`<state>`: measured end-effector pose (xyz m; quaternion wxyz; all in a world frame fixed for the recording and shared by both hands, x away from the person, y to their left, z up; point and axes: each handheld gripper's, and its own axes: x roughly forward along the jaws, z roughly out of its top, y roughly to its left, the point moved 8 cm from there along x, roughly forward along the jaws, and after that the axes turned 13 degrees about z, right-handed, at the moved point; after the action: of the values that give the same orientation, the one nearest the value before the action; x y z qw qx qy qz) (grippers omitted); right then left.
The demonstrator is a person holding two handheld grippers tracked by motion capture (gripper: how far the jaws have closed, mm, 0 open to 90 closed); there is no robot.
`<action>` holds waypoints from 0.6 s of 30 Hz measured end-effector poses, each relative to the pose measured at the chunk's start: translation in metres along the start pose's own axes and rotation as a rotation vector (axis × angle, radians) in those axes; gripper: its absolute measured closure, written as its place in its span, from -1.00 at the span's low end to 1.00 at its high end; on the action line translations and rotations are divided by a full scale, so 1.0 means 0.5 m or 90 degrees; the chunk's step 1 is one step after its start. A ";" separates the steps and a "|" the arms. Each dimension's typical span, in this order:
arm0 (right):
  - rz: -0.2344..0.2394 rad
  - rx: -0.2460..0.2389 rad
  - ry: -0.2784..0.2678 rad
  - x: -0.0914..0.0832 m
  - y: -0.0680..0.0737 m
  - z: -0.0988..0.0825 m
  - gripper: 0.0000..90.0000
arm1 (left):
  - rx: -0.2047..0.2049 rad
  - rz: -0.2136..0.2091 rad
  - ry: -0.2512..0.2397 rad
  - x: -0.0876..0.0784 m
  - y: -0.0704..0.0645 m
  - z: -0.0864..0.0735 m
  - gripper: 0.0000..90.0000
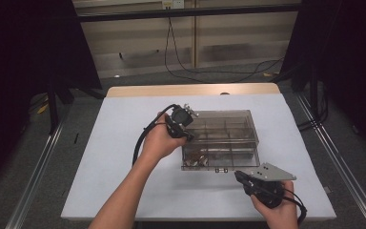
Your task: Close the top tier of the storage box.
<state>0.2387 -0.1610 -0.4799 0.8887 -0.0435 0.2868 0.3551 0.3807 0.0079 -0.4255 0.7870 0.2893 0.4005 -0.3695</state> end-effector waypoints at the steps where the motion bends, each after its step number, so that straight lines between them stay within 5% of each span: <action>1: 0.001 0.001 0.002 0.001 0.000 0.000 0.94 | -0.003 -0.001 -0.002 0.000 0.000 0.000 1.00; 18: 0.004 -0.003 -0.002 0.008 0.003 0.013 0.94 | -0.004 -0.003 0.003 0.000 0.000 0.000 1.00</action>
<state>0.2433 -0.1557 -0.4765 0.8880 -0.0440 0.2846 0.3584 0.3809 0.0077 -0.4255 0.7858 0.2871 0.4044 -0.3695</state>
